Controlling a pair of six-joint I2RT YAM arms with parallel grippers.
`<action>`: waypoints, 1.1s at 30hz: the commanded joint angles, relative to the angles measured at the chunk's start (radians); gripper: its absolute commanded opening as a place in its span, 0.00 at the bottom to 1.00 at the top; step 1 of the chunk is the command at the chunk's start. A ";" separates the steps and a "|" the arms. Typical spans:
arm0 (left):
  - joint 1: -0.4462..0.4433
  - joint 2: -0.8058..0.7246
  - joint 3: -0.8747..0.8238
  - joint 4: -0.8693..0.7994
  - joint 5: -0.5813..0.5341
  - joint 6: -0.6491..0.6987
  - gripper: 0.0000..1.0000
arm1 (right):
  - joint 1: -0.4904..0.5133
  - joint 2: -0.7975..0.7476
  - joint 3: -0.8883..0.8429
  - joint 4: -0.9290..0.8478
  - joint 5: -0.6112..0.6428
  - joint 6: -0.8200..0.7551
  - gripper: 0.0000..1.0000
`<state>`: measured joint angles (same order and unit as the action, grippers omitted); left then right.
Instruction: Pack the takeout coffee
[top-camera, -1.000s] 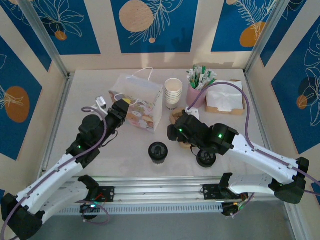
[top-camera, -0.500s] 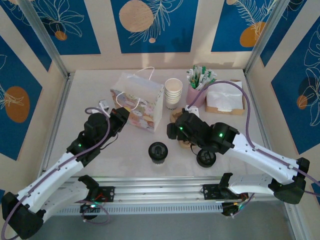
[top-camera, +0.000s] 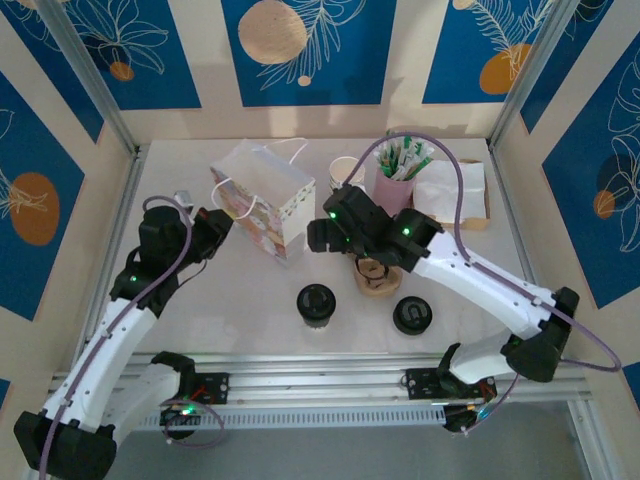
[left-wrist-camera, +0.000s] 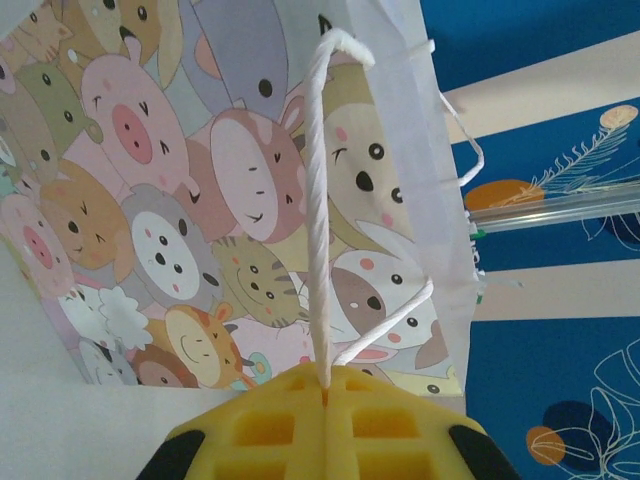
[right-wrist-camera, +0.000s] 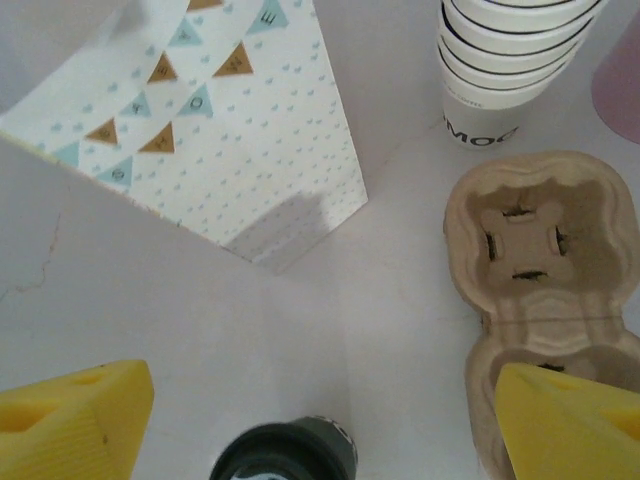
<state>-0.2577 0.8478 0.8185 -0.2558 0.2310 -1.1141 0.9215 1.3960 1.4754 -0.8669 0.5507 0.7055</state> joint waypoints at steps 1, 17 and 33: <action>0.046 -0.017 0.019 -0.066 0.057 0.053 0.00 | -0.027 0.041 0.087 0.027 -0.041 -0.028 0.88; 0.060 0.029 0.060 -0.063 0.216 0.109 0.00 | -0.154 0.381 0.481 0.039 -0.192 -0.271 0.68; 0.060 0.030 0.079 -0.074 0.270 0.127 0.00 | -0.219 0.585 0.707 -0.098 -0.210 -0.381 0.43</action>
<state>-0.2070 0.8795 0.8608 -0.3172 0.4648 -1.0103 0.7017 1.9816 2.1468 -0.9379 0.3824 0.3580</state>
